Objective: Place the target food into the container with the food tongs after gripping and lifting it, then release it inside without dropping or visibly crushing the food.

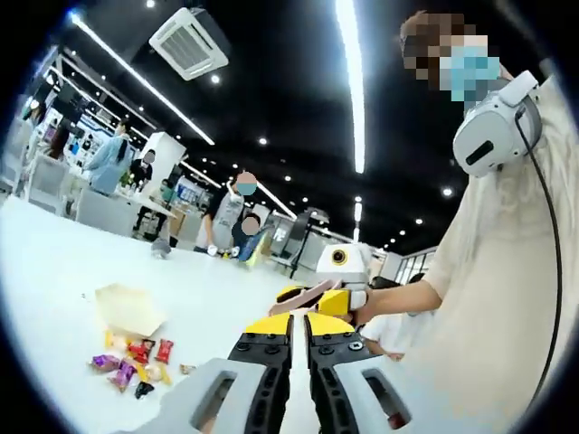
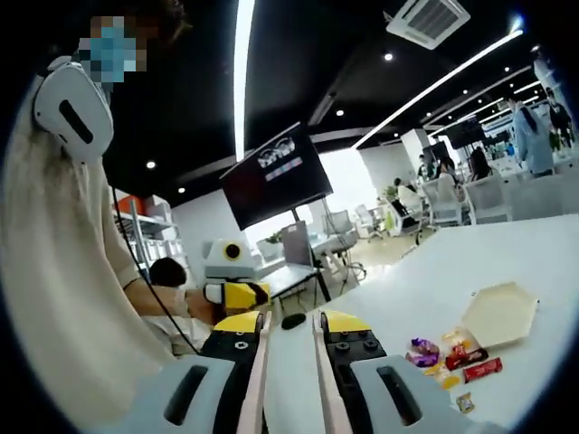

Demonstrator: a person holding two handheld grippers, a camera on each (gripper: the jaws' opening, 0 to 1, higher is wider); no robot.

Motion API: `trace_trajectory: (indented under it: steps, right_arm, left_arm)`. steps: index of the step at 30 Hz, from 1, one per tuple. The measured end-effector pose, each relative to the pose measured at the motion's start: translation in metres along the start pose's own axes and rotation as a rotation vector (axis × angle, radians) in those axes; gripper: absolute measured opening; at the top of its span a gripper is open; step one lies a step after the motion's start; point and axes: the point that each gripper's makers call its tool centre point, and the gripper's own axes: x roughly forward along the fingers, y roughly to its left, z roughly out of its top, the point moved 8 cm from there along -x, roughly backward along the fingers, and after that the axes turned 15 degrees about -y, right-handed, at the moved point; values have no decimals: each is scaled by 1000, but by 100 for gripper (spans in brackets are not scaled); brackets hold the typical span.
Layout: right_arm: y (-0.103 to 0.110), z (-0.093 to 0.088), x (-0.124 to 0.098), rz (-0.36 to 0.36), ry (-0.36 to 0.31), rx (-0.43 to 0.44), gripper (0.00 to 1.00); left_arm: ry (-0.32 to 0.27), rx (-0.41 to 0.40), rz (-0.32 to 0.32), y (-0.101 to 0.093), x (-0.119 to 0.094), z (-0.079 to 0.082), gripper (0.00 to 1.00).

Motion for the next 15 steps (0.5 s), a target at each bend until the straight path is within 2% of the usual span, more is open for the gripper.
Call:
trace_trajectory:
  steps: [2,8,15]
  right_arm:
    - [-5,-4,-4,-20,21,-17,25]
    - [-19,-16,-12,-73,84,-78,25]
    - [-40,-30,-21,-114,153,-114,25]
  left_arm:
    - [36,40,20,2,-3,-2,4]
    - [82,90,52,0,-1,-8,9]
    - [147,118,68,3,-2,-21,15]
